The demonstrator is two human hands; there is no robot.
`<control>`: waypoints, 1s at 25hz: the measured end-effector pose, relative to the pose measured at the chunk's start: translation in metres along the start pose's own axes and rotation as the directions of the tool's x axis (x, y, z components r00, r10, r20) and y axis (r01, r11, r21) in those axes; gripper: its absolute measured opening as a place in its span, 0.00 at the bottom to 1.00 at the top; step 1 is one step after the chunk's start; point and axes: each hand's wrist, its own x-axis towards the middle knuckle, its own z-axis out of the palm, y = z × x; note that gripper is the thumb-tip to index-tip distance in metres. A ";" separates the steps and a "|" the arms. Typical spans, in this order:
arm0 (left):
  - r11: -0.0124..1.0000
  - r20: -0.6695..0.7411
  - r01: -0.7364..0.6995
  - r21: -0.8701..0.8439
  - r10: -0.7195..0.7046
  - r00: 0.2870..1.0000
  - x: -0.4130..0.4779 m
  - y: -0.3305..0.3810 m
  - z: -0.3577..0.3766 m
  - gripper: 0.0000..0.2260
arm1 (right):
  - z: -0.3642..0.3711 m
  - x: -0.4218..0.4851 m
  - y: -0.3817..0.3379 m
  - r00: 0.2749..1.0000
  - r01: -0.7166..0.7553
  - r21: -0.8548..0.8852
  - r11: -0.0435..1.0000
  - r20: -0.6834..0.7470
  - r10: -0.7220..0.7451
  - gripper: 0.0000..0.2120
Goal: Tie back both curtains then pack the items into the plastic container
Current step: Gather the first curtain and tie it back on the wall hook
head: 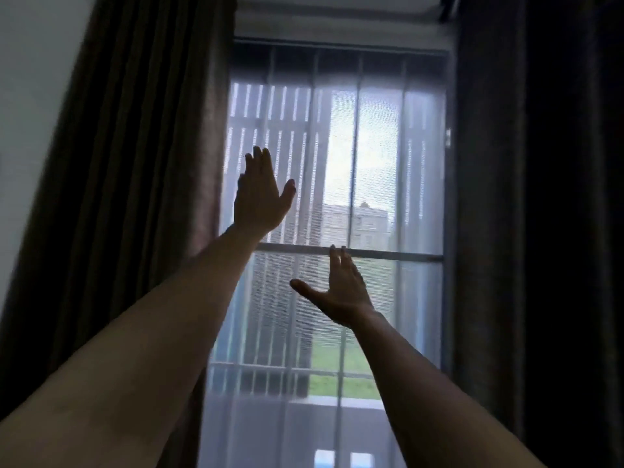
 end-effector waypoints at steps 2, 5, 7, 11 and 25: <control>0.996 0.039 -0.036 -0.082 0.039 0.998 -0.010 0.045 0.033 0.31 | -0.032 -0.019 0.042 0.996 -0.059 -0.078 0.995 -0.069 0.054 0.53; 0.984 0.111 -0.077 -0.158 0.095 0.989 -0.023 0.101 0.079 0.31 | -0.066 -0.044 0.097 0.970 -0.182 -0.205 0.962 -0.196 0.142 0.51; 0.973 0.151 -0.130 -0.192 0.160 0.976 -0.028 0.131 0.110 0.31 | -0.082 -0.052 0.128 0.939 -0.249 -0.235 0.940 -0.296 0.174 0.50; 0.932 0.200 -0.189 -0.309 0.258 0.945 -0.025 0.185 0.175 0.31 | -0.112 -0.054 0.190 0.866 -0.375 -0.357 0.855 -0.464 0.187 0.49; 0.732 0.288 -0.148 -0.665 0.434 0.854 -0.006 0.339 0.311 0.43 | -0.165 -0.043 0.313 0.610 -0.708 -0.339 0.620 -0.735 0.295 0.50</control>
